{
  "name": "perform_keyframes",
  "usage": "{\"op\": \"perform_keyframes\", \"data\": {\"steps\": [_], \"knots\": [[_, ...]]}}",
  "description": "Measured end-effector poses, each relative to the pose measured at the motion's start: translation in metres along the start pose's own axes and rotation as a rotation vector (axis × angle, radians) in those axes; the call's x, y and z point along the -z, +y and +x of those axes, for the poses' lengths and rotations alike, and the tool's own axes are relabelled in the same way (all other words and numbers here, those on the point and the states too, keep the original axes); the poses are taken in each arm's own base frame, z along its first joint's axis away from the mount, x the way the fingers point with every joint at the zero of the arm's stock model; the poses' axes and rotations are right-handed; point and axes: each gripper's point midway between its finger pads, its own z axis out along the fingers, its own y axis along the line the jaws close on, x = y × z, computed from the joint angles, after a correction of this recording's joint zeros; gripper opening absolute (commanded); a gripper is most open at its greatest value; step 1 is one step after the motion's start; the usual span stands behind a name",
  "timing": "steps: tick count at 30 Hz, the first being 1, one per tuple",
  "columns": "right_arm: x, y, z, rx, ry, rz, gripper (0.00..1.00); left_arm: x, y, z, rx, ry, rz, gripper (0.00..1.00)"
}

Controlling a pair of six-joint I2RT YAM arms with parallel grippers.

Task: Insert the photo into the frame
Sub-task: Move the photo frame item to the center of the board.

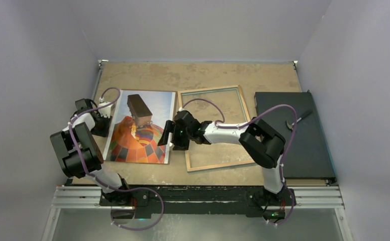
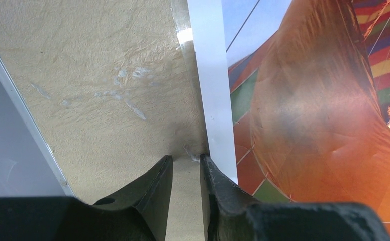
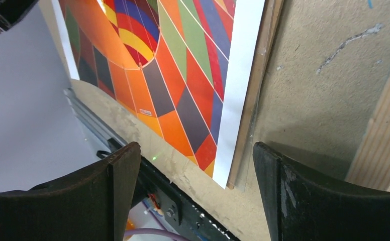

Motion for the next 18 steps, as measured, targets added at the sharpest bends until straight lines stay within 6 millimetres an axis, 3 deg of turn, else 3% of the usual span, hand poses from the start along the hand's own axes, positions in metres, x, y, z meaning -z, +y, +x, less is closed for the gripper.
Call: {"op": "perform_keyframes", "data": {"steps": [5,18], "knots": [[-0.005,-0.006,0.008,0.029,0.009,0.057,0.84,0.000,0.000,0.000,0.000,-0.001,0.003,0.25],[-0.015,0.002,0.013,0.071,0.053,0.129,0.84,0.000,0.000,-0.001,0.001,-0.001,0.004,0.24]]}}
